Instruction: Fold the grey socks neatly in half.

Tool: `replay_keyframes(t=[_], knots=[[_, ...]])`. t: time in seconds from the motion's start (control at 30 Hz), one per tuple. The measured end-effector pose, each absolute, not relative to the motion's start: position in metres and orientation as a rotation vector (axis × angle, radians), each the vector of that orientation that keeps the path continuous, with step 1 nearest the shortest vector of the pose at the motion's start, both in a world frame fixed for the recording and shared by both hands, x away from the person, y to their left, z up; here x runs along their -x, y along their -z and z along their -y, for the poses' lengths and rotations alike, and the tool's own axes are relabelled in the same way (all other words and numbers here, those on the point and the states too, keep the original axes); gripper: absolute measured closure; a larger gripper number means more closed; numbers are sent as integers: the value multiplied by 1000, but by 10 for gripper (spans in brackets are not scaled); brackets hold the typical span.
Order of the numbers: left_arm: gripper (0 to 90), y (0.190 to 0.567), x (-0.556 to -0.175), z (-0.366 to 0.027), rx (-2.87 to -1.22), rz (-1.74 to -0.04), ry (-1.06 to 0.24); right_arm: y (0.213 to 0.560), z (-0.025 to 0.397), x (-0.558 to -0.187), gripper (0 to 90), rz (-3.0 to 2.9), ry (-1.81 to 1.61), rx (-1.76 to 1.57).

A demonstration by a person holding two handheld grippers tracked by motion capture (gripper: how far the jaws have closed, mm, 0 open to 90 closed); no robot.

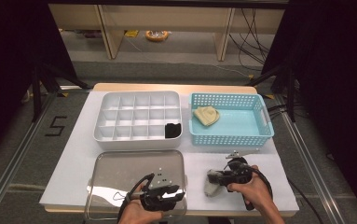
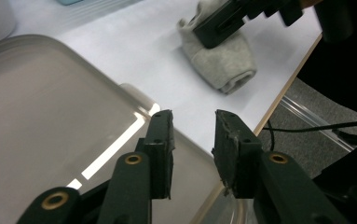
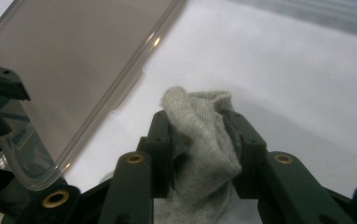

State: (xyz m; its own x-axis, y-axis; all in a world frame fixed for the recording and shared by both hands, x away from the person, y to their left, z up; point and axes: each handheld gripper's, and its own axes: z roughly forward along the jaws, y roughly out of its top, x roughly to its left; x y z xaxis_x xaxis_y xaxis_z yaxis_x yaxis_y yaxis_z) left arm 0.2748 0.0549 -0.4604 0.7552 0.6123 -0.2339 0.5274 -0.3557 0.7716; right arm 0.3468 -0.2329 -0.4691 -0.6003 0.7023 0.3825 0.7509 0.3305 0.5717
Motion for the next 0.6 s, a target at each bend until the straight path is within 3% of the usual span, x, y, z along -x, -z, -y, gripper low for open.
replay_keyframes(t=[0.27, 0.6], knots=[[605, 461, -277, -78, -2035, -898, -94, 453, 229, -341, 664, 2586, 1207, 1340], [452, 462, -279, -95, -2013, -962, -118, 444, 225, -342, 663, 2636, 1242, 1312]])
